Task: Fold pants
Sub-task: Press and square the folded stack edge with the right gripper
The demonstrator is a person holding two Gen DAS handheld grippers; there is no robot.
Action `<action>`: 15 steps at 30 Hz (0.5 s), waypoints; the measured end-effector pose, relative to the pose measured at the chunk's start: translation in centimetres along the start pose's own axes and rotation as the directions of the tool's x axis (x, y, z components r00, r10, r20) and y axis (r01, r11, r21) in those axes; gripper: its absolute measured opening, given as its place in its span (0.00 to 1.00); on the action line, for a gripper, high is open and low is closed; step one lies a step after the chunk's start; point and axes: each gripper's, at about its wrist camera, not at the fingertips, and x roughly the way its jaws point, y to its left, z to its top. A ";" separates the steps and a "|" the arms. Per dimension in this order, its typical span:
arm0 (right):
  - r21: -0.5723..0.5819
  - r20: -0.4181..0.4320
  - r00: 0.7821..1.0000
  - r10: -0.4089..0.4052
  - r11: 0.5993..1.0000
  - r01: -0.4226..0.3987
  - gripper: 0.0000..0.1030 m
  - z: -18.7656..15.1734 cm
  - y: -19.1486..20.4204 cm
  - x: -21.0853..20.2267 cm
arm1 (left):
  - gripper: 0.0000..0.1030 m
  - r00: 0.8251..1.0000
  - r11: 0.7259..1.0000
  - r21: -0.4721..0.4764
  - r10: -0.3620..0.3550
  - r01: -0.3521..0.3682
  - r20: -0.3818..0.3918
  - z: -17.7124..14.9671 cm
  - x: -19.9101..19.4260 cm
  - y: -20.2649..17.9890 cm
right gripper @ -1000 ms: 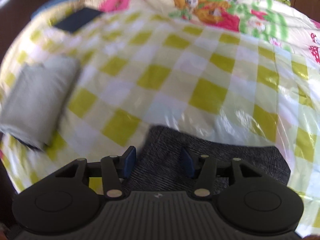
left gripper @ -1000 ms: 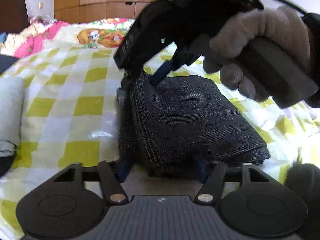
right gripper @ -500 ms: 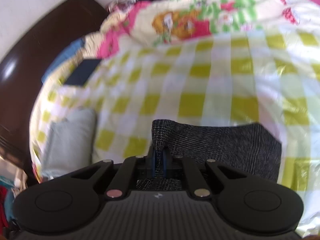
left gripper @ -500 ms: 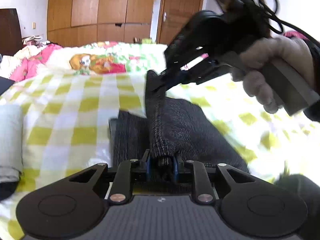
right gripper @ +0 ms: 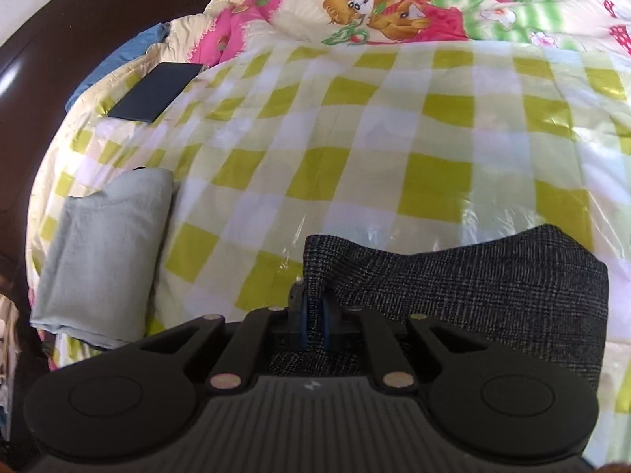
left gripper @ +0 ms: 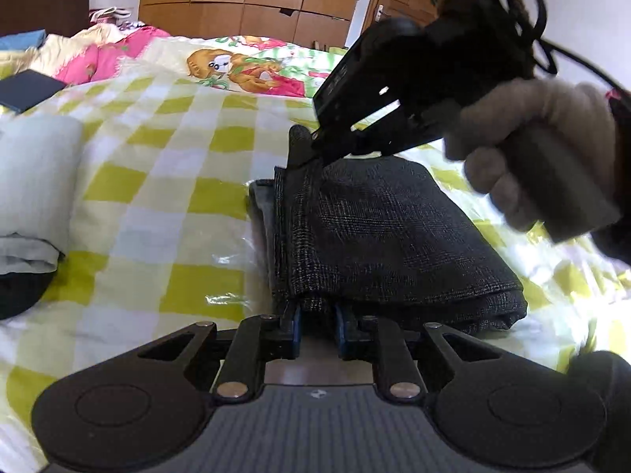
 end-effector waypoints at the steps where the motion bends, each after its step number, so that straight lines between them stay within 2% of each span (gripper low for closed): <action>1: -0.003 0.000 1.000 -0.001 1.000 0.001 0.15 0.0 0.1 0.3 | 0.32 1.000 1.000 -0.006 0.000 0.000 -0.002 0.0 0.1 0.2; 4: -0.037 -0.037 0.999 -0.002 0.999 0.001 0.27 0.1 0.4 1.1 | 0.32 0.999 1.000 0.002 -0.008 0.008 -0.042 -0.4 0.4 0.3; 8: -0.121 -0.022 0.999 -0.029 0.992 0.026 0.40 -0.4 2.1 0.9 | 0.33 0.999 0.999 0.046 0.002 0.000 -0.049 -0.8 -0.3 -0.7; 13: -0.183 0.006 1.000 0.015 0.983 -0.013 0.45 -1.0 3.3 -0.9 | 0.36 0.999 1.000 0.007 0.011 -0.011 -0.032 -0.7 -1.6 0.5; 15: -0.191 0.003 0.999 0.034 0.981 -0.032 0.45 -1.4 3.5 -1.5 | 0.43 1.000 0.999 -0.035 -0.006 0.006 0.003 -0.1 -2.1 1.2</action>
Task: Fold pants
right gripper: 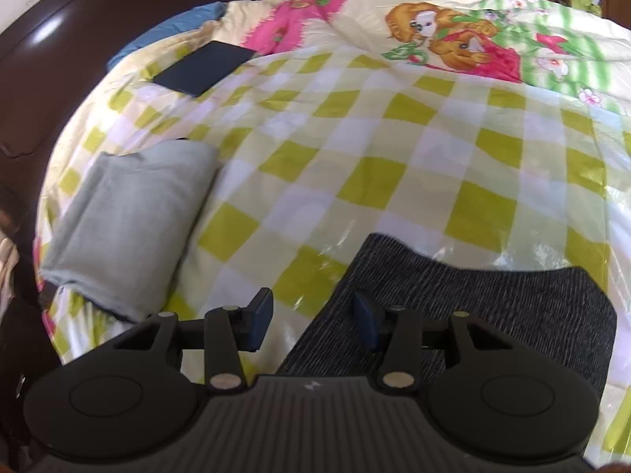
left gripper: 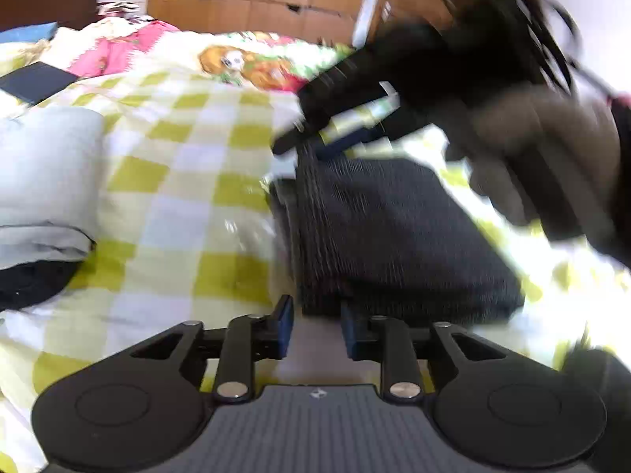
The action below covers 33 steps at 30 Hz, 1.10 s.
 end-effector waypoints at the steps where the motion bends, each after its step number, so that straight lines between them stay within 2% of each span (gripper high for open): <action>1: -0.007 0.003 1.000 -0.006 1.000 0.006 0.45 -0.2 0.1 -0.3 | 0.46 1.000 1.000 -0.021 -0.022 0.022 0.015 0.4 -0.2 0.2; 3: -0.025 0.015 1.000 -0.026 0.999 0.027 0.45 -0.9 0.2 -1.1 | 0.49 0.998 0.999 -0.033 -0.039 0.040 0.043 1.1 -0.3 0.2; 6: -0.036 0.038 0.999 -0.033 0.999 0.035 0.45 -1.9 -0.3 -2.6 | 0.55 0.996 0.999 0.007 -0.033 0.033 0.080 1.7 -0.6 -0.6; 9: -0.017 0.057 0.998 -0.024 1.000 0.025 0.45 -2.4 -1.2 -3.3 | 0.58 0.996 0.998 0.022 -0.060 0.058 0.066 1.7 -1.4 -0.5; 12: 0.000 0.054 0.998 -0.031 1.000 0.031 0.45 -2.1 -1.6 -2.0 | 0.59 0.997 1.000 0.013 -0.015 0.014 0.074 2.0 -1.3 -0.2; 16: 0.009 0.043 0.999 -0.016 1.000 0.016 0.45 -1.0 -1.8 0.2 | 0.59 0.988 0.999 -0.034 0.011 -0.006 0.153 3.4 -0.2 -0.2; 18: 0.001 0.048 0.999 -0.016 1.000 0.016 0.46 -0.2 -1.9 1.1 | 0.59 0.985 0.999 -0.005 0.041 -0.040 0.169 3.7 0.9 -0.7; 20: 0.004 0.048 0.999 -0.006 1.000 0.005 0.47 0.5 -2.0 2.2 | 0.59 0.987 0.996 0.027 0.077 -0.082 0.142 3.7 2.4 -1.2; 24: -0.018 0.046 0.999 0.026 1.000 -0.026 0.49 0.9 -1.8 4.2 | 0.58 0.997 0.997 0.020 0.078 -0.079 0.029 2.2 4.4 -1.0; 31: -0.093 0.059 0.997 0.044 0.995 -0.039 0.53 -0.3 -0.5 4.9 | 0.58 0.997 0.995 0.060 0.077 -0.076 -0.011 0.9 4.2 -1.9; 33: -0.046 0.089 0.992 0.090 0.995 -0.086 0.52 0.0 -0.9 3.3 | 0.57 0.997 0.995 0.072 0.075 -0.074 -0.008 1.0 3.6 -2.2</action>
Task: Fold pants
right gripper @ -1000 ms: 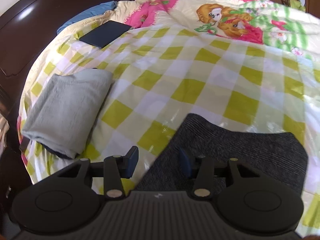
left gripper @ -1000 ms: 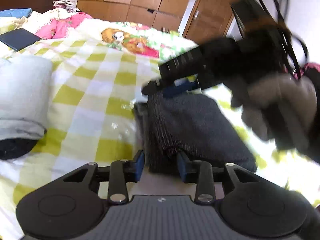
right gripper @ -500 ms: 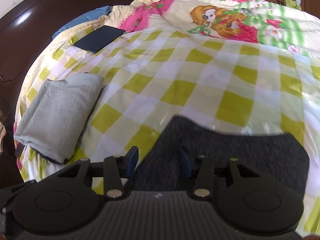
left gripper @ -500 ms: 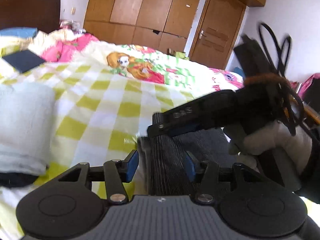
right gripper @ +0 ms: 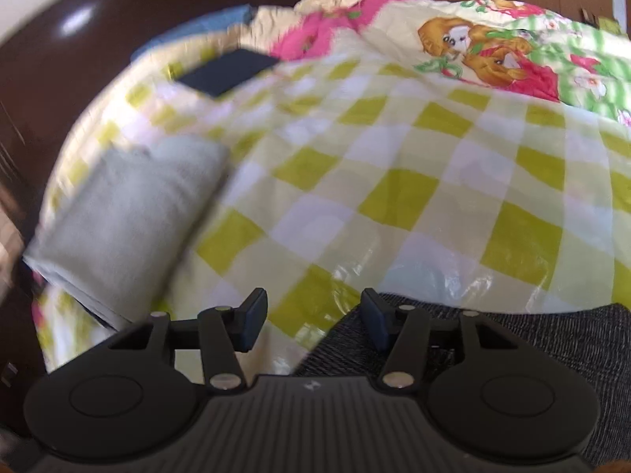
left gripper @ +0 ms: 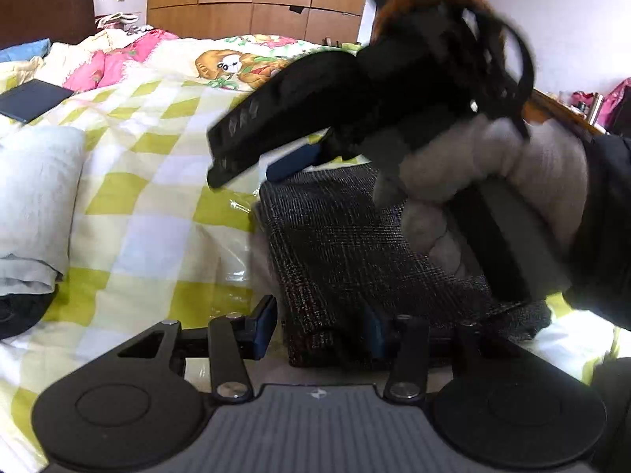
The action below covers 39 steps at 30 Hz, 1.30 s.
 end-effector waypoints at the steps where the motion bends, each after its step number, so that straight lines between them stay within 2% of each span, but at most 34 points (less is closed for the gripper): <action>1: 0.033 0.025 0.999 0.025 0.999 -0.026 0.51 0.1 -0.3 -1.2 | 0.57 1.000 1.000 0.005 0.000 0.000 0.006 0.1 -0.5 -0.1; 5: 0.073 0.114 0.993 0.012 0.997 -0.020 0.51 -1.3 -1.5 -7.0 | 0.57 0.998 1.000 0.006 0.023 -0.023 0.056 0.8 -2.6 0.2; 8: 0.105 0.117 0.990 -0.077 0.992 0.065 0.51 -4.1 -3.2 -10.4 | 0.57 0.995 1.000 -0.006 0.024 -0.024 0.099 1.5 -3.0 0.3; 10: 0.145 0.106 0.980 -0.170 0.978 0.153 0.52 -6.4 -4.7 -12.4 | 0.57 0.996 1.000 -0.017 0.027 -0.025 0.085 1.8 -2.0 0.3; 11: 0.174 0.096 0.974 -0.205 0.967 0.186 0.53 -7.6 -5.5 -13.2 | 0.57 0.998 0.999 -0.040 0.011 -0.009 0.055 1.8 -1.4 0.5; 13: 0.259 0.080 0.970 -0.232 0.944 0.204 0.53 -9.9 -7.2 -14.7 | 0.50 0.999 0.994 -0.102 -0.046 0.043 -0.029 1.3 -0.3 0.8; 15: 0.342 0.078 0.970 -0.232 0.920 0.193 0.53 -12.0 -8.8 -15.9 | 0.49 0.995 0.990 -0.127 -0.074 0.065 -0.070 0.8 0.4 0.6; 17: 0.410 0.069 0.967 -0.244 0.891 0.196 0.53 -13.7 -10.1 -16.5 | 0.49 0.995 0.991 -0.123 -0.062 0.053 -0.075 0.4 0.2 0.0; 19: 0.454 0.067 0.967 -0.244 0.871 0.188 0.53 -14.7 -10.6 -16.8 | 0.41 0.994 0.990 -0.127 -0.068 0.057 -0.087 0.7 -0.4 -0.3; 20: 0.467 0.085 0.968 -0.237 0.867 0.171 0.53 -15.2 -10.6 -17.2 | 0.40 0.993 0.991 -0.121 -0.075 0.065 -0.087 0.9 -0.8 -0.5; 23: 0.469 0.119 0.980 -0.162 0.879 0.088 0.55 -15.9 -9.8 -17.3 | 0.40 0.993 0.993 -0.107 -0.065 0.054 -0.097 1.3 -0.7 -0.5; 24: 0.471 0.109 0.985 -0.133 0.879 0.067 0.59 -16.1 -9.8 -16.8 | 0.40 0.992 0.992 -0.116 -0.064 0.051 -0.108 1.4 0.2 -0.2; 26: 0.477 0.083 0.986 -0.145 0.875 0.088 0.62 -16.4 -9.9 -15.4 | 0.43 0.992 0.993 -0.110 -0.061 0.049 -0.114 1.2 1.3 0.4; 28: 0.502 0.059 0.990 -0.129 0.861 0.082 0.59 -16.9 -10.4 -14.5 | 0.47 0.991 0.993 -0.107 -0.060 0.047 -0.118 0.7 1.2 0.7; 30: 0.523 0.086 0.990 -0.111 0.851 0.050 0.55 -17.5 -10.6 -15.1 | 0.51 0.991 0.994 -0.103 -0.038 0.025 -0.130 0.5 0.4 1.0; 33: 0.531 0.094 0.991 -0.100 0.847 0.035 0.53 -18.2 -10.6 -15.7 | 0.51 0.988 0.997 -0.077 0.004 -0.016 -0.155 0.0 -0.3 1.1; 36: 0.510 0.096 0.989 -0.115 0.858 0.050 0.52 -18.3 -10.0 -16.4 | 0.51 0.988 0.997 -0.049 0.048 -0.056 -0.148 -0.4 -1.4 0.7; 39: 0.481 0.129 0.975 -0.183 0.871 0.100 0.53 -18.4 -9.1 -18.1 | 0.51 0.993 0.996 -0.002 0.091 -0.091 -0.070 0.0 -3.8 0.0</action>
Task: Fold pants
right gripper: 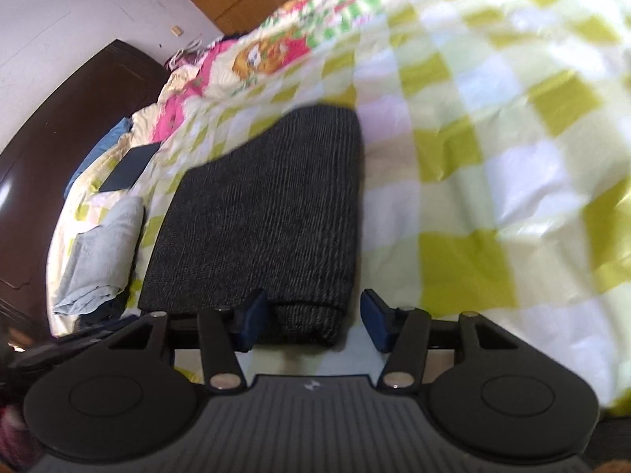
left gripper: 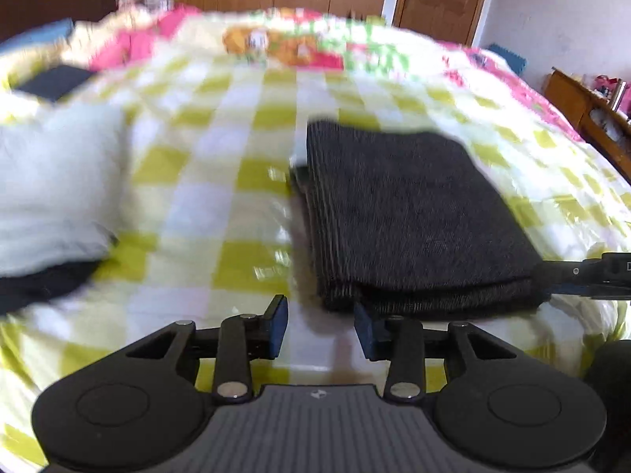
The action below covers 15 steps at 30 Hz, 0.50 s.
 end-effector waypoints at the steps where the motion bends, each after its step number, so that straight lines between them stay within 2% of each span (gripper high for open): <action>1: -0.011 0.029 0.999 -0.014 1.000 0.014 0.53 0.2 0.2 -0.6 | 0.51 0.999 1.000 0.014 0.011 -0.011 0.031 0.3 -0.7 -0.2; 5: -0.062 0.094 0.996 -0.008 0.998 0.014 0.53 1.2 1.4 -1.2 | 0.51 0.988 0.998 0.064 0.008 -0.018 0.155 2.5 -1.9 -1.5; 7: -0.093 0.093 0.996 -0.014 0.995 0.023 0.53 1.9 2.4 -0.1 | 0.51 0.985 0.996 0.092 0.001 -0.018 0.173 3.8 -0.7 -2.5; 9: -0.120 0.087 0.996 -0.002 0.993 0.013 0.53 2.4 3.1 1.3 | 0.51 0.987 0.994 0.105 0.000 -0.018 0.164 4.4 1.4 -3.2; 11: -0.127 0.058 0.998 -0.022 0.991 0.030 0.53 2.2 3.7 3.1 | 0.51 0.994 0.995 0.101 0.015 -0.026 0.104 4.2 3.8 -3.4; 13: -0.165 0.054 0.997 -0.050 0.985 0.058 0.53 1.3 4.0 3.8 | 0.51 0.998 0.994 0.107 0.016 -0.022 0.058 3.1 5.0 -3.4; 15: -0.189 0.056 0.996 -0.066 0.979 0.076 0.53 0.4 4.2 3.7 | 0.52 0.998 0.991 0.133 0.026 -0.033 0.049 1.6 4.9 -3.7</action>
